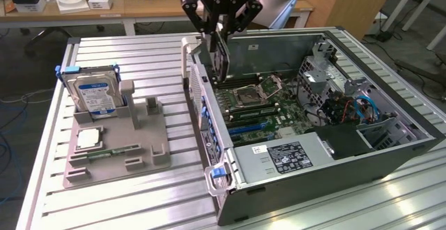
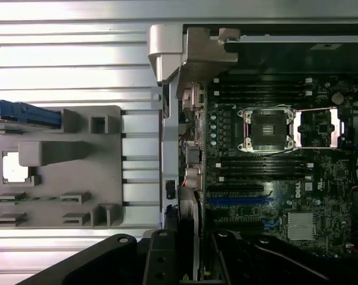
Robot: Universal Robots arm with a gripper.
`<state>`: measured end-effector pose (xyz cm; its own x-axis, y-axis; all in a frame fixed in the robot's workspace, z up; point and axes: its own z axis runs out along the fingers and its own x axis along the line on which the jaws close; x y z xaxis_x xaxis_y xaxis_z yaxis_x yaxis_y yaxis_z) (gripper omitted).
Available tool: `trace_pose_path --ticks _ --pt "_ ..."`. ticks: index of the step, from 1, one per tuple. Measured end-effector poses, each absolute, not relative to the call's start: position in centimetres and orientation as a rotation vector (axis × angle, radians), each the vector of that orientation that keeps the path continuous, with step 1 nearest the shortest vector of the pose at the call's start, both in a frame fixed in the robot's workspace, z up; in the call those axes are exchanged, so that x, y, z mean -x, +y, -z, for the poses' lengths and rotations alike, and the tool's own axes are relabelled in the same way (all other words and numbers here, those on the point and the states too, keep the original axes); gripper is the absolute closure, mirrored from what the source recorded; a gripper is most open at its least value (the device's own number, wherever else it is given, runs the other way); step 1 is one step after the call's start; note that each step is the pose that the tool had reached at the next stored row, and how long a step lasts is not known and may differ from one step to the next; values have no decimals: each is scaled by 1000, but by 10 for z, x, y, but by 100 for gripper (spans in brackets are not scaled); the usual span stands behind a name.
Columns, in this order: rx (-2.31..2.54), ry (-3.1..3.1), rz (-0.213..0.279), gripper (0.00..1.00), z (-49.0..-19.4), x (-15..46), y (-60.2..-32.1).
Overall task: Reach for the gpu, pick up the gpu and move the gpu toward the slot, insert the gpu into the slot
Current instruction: 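Pick up the gpu and move the gpu toward the slot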
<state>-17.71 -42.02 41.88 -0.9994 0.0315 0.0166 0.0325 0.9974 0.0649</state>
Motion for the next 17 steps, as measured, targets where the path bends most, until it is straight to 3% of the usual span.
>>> trace_pose_path --ticks 17 --pt "50 -3124 102 73 -419 133 -420"
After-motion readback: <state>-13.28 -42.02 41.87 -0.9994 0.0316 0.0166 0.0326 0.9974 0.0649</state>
